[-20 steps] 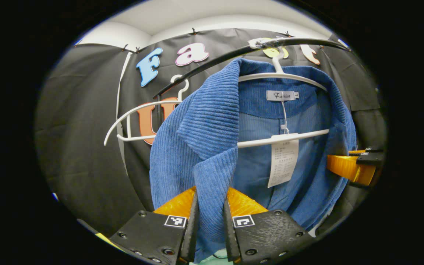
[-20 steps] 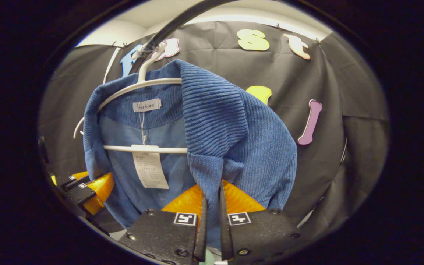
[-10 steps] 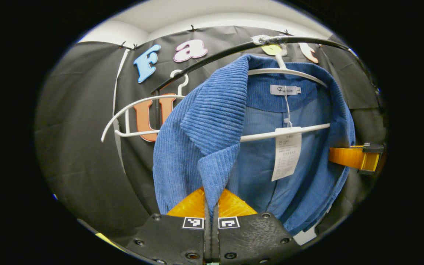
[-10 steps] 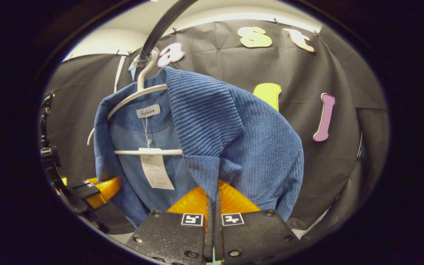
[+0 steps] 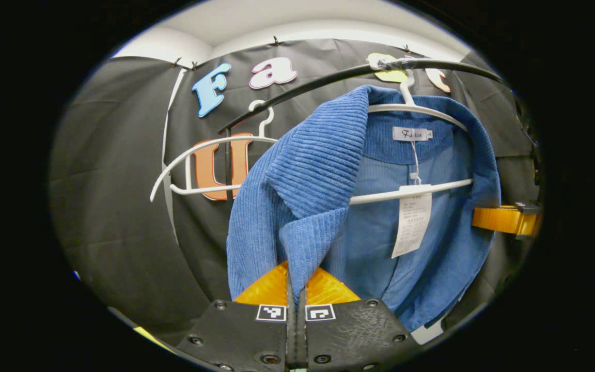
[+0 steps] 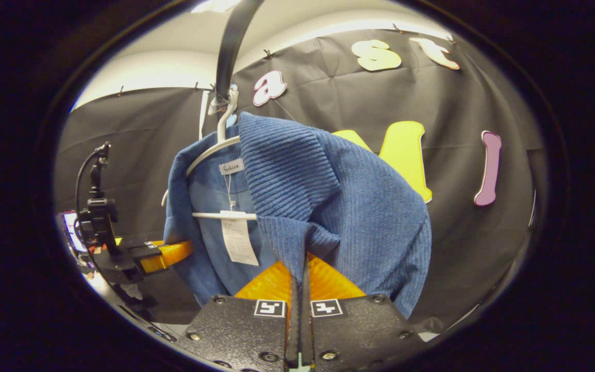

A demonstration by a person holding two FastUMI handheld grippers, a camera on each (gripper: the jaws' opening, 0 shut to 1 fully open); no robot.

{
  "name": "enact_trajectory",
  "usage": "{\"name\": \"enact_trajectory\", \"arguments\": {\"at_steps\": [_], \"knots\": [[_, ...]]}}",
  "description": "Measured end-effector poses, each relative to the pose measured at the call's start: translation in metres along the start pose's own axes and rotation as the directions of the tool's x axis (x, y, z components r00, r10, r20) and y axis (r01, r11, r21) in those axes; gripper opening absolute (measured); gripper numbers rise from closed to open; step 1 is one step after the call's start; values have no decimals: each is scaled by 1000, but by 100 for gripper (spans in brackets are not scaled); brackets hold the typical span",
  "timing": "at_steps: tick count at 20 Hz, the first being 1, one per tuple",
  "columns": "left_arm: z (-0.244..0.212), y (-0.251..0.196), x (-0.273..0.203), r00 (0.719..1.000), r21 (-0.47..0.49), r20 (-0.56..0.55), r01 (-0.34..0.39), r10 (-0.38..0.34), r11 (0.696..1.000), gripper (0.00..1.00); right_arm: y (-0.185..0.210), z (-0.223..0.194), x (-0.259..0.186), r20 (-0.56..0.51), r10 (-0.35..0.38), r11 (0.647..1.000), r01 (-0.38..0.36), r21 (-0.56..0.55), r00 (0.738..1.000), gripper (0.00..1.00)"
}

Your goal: Grasp the clothes on the hanger with both hands and then place them into the laundry hamper below.

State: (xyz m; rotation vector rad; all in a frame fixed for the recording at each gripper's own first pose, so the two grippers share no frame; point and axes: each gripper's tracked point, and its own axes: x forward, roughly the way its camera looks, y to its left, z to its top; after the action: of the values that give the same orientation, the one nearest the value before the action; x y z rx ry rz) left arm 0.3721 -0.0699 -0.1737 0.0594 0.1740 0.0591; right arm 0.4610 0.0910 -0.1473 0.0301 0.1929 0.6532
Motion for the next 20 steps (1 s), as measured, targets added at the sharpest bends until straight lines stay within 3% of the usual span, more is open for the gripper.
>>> {"name": "enact_trajectory", "arguments": {"at_steps": [5,10,14,20], "knots": [[5,13,-1,1000,-47,5,-12,12,999,0,-21,10,-10,25,66,989,-69,134,998,5],[21,30,-3,999,-96,34,-31,34,995,0,-24,29,-20,79,144,955,-159,250,987,5],[41,45,3,997,-140,70,-34,44,990,0,-21,54,-32,165,249,869,-296,397,954,5],[72,67,8,992,-195,110,-38,60,980,3,-20,89,-45,279,346,757,-442,482,896,4]]}}
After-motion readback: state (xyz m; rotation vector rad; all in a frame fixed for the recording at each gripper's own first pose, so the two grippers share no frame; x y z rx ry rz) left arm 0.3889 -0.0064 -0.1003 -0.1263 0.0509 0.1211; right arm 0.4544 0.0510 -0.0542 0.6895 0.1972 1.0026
